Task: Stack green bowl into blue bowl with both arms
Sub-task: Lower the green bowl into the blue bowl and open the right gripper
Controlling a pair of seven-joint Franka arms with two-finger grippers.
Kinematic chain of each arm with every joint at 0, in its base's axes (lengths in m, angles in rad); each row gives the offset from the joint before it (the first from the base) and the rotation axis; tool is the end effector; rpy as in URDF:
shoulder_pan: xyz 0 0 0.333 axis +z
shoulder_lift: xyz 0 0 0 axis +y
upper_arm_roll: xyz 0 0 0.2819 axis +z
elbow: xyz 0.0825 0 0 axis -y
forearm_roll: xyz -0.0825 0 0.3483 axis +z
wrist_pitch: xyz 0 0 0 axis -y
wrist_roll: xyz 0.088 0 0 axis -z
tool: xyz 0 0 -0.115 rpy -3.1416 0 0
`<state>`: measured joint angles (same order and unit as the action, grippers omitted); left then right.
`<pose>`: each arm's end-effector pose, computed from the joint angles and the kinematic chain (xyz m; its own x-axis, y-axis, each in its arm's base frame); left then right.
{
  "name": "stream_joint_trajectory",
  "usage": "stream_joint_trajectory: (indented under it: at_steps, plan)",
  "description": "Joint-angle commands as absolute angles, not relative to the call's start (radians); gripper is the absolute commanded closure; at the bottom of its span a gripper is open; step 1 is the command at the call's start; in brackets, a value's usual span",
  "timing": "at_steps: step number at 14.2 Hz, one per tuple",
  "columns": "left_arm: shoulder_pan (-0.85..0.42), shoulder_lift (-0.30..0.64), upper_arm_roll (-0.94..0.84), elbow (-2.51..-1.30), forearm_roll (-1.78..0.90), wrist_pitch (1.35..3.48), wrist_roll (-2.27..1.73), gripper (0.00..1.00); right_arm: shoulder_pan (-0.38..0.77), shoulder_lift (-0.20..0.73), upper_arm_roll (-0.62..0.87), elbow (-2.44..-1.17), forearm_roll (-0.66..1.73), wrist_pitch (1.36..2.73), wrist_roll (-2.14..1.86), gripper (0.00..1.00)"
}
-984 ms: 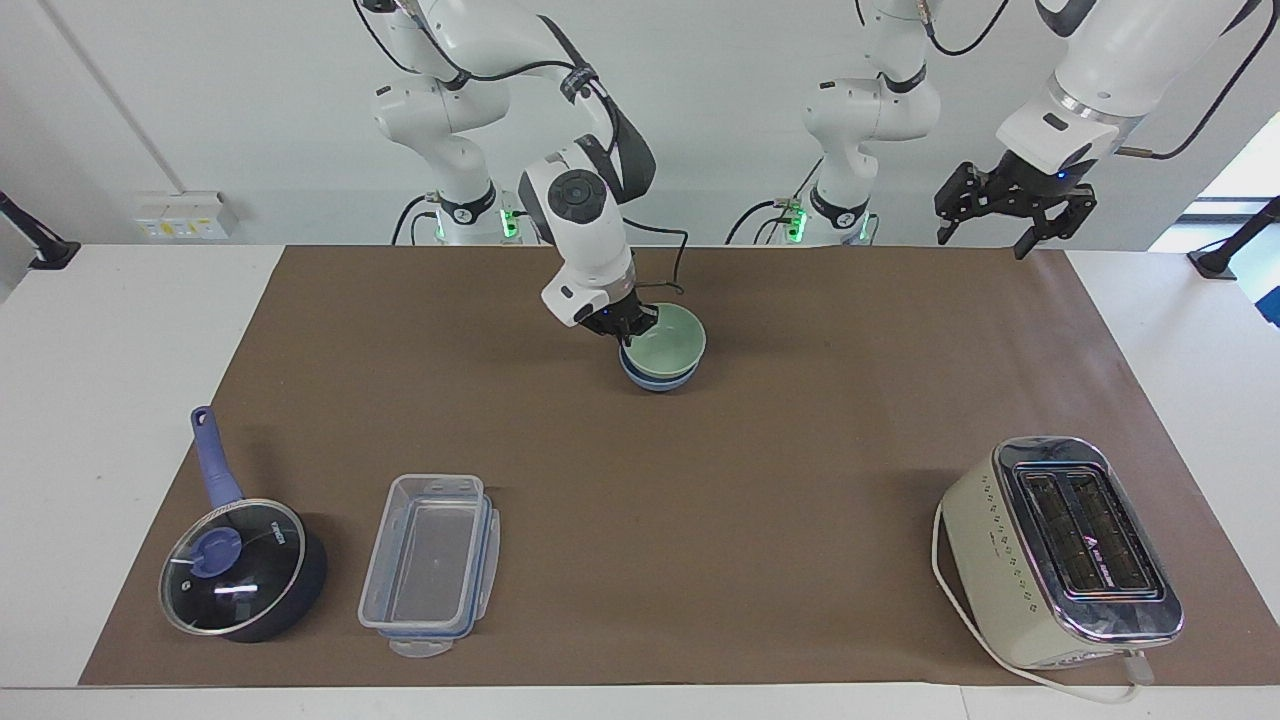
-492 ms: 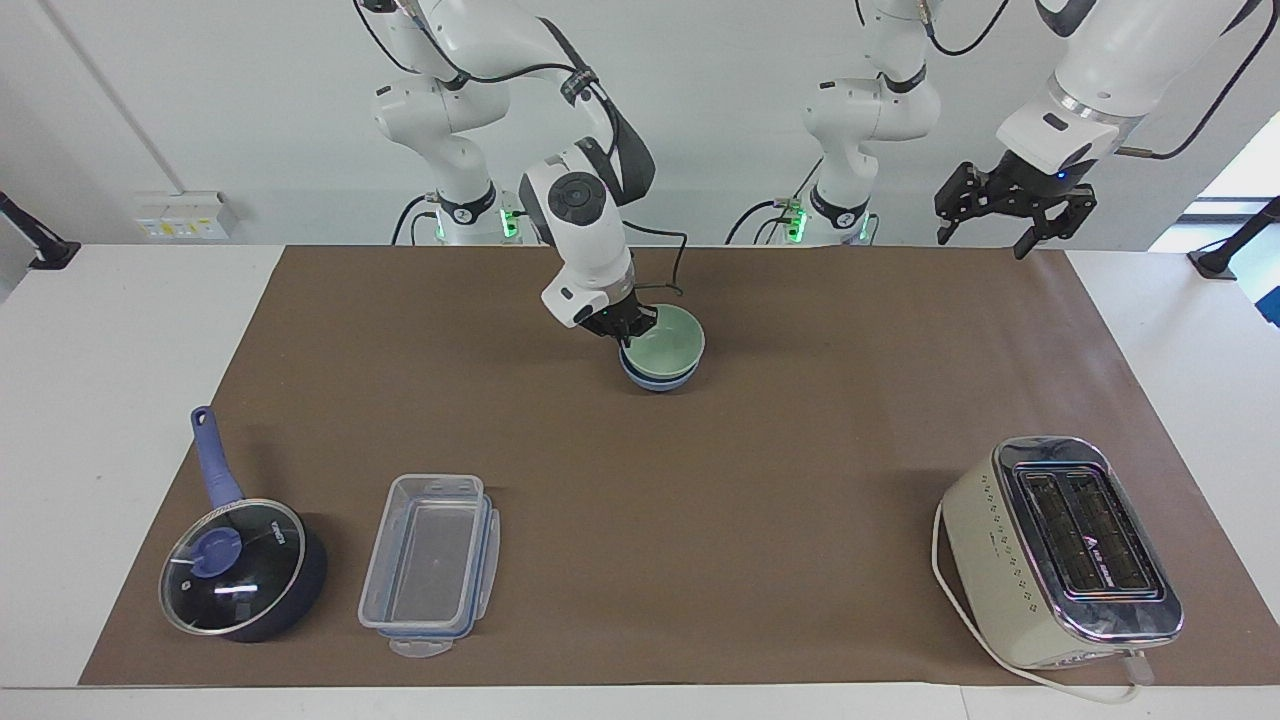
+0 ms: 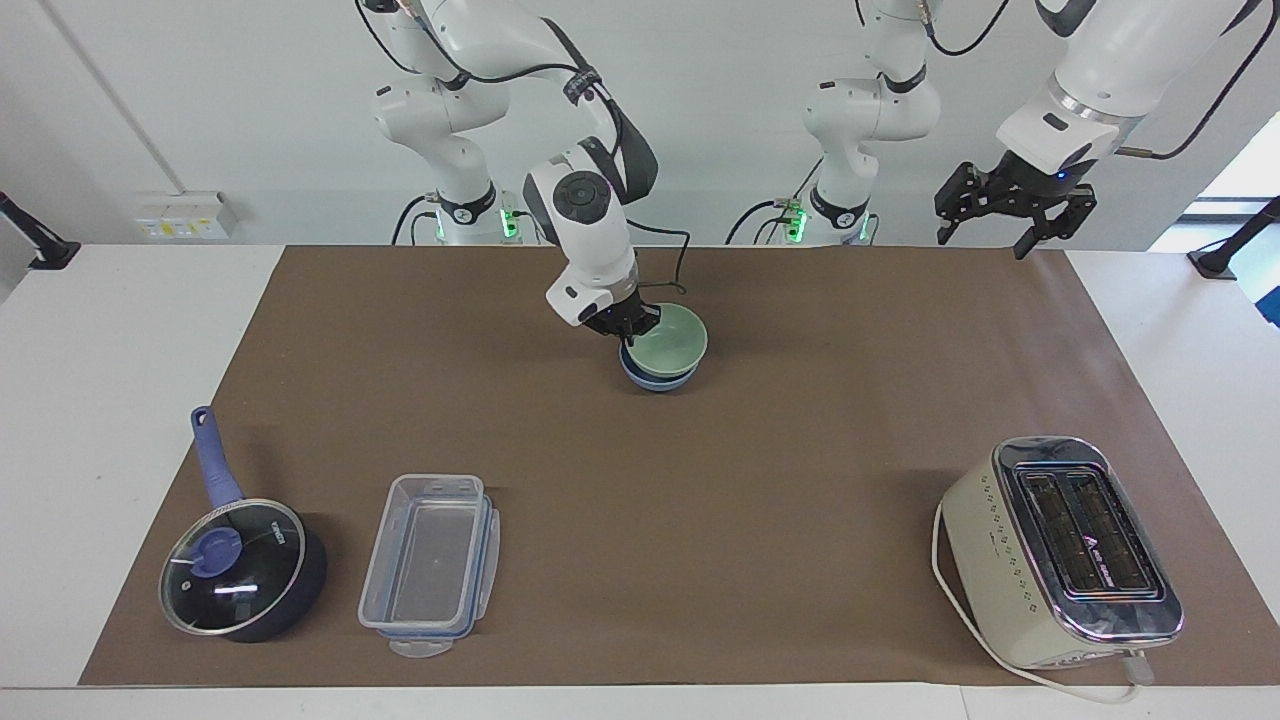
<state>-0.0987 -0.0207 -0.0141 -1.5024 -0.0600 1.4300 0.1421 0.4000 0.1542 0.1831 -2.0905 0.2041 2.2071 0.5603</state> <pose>0.4941 -0.0637 0.6105 0.9647 -0.2599 -0.0425 -0.2569 -0.9642 0.0661 0.4407 0.2992 0.3300 0.9858 -0.0930 -0.1396 -0.1116 -0.9849 -0.1320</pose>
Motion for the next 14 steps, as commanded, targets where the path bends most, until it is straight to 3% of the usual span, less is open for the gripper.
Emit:
stream_joint_trajectory:
  at_steps: [1,14]
  plan:
    - [-0.092,-0.041,-0.018,-1.523,-0.044,1.431,0.155,0.00,0.400,0.149,0.179,-2.115,0.235,2.243,0.522,1.00]
    - [-0.094,-0.040,-0.018,-1.523,-0.044,1.433,0.156,0.00,0.388,0.169,0.179,-2.085,0.233,2.241,0.511,1.00]
